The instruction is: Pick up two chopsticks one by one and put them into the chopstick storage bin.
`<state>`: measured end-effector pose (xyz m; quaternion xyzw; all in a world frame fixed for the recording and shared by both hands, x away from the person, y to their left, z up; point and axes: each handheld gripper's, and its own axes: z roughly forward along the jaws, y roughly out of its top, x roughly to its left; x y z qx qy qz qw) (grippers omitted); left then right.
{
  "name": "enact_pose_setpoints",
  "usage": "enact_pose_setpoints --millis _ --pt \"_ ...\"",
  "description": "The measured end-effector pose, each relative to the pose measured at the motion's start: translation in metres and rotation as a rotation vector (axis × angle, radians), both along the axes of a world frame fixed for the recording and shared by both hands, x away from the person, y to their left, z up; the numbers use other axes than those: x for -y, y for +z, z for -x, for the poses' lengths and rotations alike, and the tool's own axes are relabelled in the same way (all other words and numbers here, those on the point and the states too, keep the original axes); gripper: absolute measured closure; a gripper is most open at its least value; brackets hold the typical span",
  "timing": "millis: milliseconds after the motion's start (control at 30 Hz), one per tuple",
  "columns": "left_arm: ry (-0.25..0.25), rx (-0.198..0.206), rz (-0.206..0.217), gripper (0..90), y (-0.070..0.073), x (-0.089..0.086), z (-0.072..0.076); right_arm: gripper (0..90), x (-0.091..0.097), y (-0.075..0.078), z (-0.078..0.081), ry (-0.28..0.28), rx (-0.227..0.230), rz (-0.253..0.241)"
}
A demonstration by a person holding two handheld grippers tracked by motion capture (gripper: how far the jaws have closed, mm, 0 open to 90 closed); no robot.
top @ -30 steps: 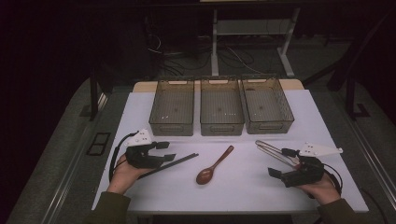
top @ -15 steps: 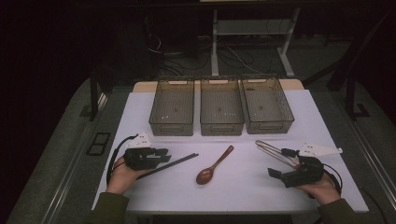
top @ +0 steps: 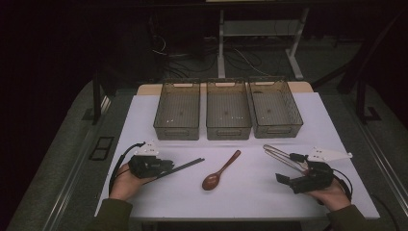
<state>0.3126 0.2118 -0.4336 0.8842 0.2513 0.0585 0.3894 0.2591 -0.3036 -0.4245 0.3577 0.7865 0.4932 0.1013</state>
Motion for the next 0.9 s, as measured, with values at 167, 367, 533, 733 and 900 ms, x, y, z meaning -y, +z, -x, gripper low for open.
enact_pose_setpoints --millis 167,367,533,733,900 --pt "-0.002 -0.015 0.009 81.8 -0.0031 -0.0013 -0.0011 0.0 0.0000 0.0000 -0.0001 0.000 -0.001 0.000" --pt "-0.001 -0.025 -0.003 82.6 -0.0057 -0.0012 -0.0017 0.0 0.0001 0.0001 0.0000 -0.001 -0.002 -0.001" --pt "-0.004 -0.031 -0.011 83.7 -0.0072 -0.0003 -0.0021 0.0 0.0003 0.0002 -0.0001 -0.002 -0.002 0.000" --pt "-0.004 -0.030 -0.014 84.0 -0.0077 -0.0005 -0.0025 0.0 0.0003 0.0004 0.0001 -0.003 -0.003 -0.001" --pt "-0.004 -0.031 -0.006 83.3 -0.0086 -0.0007 -0.0028 0.0 0.0002 0.0004 0.0000 -0.002 -0.002 -0.001"
